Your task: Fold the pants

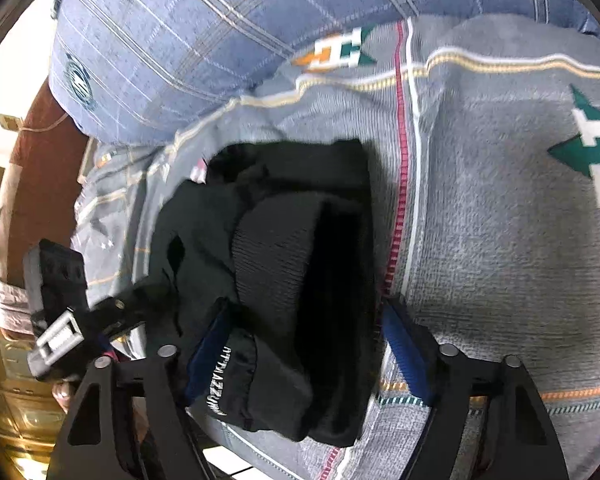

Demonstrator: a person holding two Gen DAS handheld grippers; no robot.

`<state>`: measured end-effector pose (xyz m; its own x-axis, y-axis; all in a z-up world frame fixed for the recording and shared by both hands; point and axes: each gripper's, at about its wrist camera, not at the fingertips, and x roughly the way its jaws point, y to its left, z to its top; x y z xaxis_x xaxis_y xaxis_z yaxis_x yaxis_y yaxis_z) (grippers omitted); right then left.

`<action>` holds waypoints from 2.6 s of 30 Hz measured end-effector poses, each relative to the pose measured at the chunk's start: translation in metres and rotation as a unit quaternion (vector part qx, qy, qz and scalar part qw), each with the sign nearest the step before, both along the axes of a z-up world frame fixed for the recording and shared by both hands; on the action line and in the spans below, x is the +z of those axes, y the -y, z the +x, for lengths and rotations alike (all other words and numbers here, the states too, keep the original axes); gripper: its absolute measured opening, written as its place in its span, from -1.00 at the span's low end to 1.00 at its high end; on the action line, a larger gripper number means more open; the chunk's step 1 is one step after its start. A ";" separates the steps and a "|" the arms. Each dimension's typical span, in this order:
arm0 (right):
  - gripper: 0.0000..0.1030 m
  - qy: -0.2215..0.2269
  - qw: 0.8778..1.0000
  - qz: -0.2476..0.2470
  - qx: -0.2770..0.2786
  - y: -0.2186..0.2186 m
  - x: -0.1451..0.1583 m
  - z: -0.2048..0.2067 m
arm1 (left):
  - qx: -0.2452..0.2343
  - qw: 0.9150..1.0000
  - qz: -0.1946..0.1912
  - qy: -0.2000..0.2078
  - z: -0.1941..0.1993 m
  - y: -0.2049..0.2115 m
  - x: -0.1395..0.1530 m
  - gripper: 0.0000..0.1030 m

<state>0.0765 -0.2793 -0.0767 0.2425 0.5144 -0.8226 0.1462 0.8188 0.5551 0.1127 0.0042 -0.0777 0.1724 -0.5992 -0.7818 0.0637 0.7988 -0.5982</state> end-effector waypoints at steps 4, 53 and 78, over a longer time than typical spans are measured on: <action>0.00 0.003 1.000 -0.024 0.010 -0.011 0.002 0.000 | -0.011 1.000 0.013 0.015 -0.007 0.011 0.002 0.26; -0.54 0.118 0.993 -0.022 0.014 -0.035 0.068 -0.109 | -0.011 0.996 -0.007 0.083 -0.110 -0.009 0.056 -0.46; -0.45 0.077 0.993 -0.079 0.030 -0.056 0.018 -0.105 | -0.024 0.984 0.131 0.118 -0.111 0.012 0.016 0.11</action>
